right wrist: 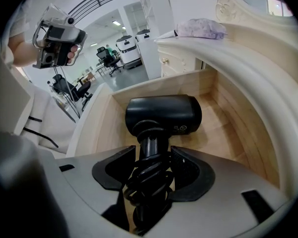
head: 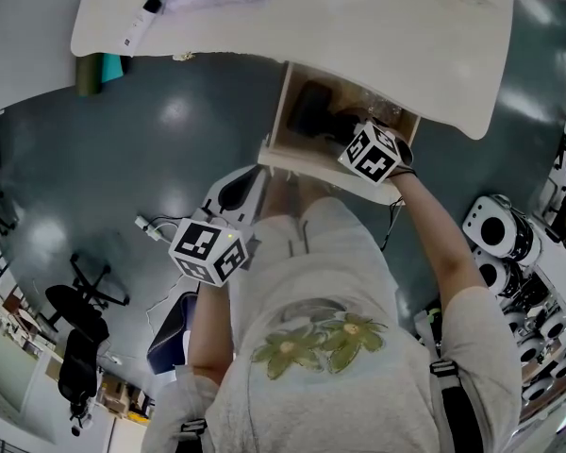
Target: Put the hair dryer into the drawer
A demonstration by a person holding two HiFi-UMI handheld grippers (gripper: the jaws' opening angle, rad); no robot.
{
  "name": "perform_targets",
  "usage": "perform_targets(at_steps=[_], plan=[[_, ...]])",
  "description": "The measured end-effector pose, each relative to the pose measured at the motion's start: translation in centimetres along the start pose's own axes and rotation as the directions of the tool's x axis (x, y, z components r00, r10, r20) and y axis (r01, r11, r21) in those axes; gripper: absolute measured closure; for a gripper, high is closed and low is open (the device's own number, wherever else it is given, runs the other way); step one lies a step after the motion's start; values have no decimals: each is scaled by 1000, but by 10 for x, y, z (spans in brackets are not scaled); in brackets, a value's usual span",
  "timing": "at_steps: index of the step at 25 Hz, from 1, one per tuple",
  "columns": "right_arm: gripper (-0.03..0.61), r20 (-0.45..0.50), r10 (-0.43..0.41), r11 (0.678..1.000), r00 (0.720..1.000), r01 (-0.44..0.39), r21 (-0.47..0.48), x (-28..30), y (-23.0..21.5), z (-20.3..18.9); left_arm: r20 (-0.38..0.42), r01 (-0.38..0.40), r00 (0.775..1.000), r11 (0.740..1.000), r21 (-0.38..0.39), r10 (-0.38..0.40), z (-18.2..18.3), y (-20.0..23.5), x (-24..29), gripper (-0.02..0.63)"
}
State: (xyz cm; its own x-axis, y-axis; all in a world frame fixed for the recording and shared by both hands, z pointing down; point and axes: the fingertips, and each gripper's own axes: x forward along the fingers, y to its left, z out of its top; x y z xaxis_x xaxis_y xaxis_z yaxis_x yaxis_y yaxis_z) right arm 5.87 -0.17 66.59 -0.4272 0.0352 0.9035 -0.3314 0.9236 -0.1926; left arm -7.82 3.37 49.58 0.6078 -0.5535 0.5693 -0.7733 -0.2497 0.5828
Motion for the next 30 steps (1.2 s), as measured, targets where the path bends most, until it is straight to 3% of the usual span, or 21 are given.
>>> perform_targets(at_steps=[25,30], plan=[[362,-6,-86,996,996,86,-27,18,-5,-11,-22,16,1000,1000,4,-16,-8,1,3,603],[362,-67,-106,994,992,105,-11,21,-7,-14,-17,30,999,999,12,-30,-5,-2,6,603]])
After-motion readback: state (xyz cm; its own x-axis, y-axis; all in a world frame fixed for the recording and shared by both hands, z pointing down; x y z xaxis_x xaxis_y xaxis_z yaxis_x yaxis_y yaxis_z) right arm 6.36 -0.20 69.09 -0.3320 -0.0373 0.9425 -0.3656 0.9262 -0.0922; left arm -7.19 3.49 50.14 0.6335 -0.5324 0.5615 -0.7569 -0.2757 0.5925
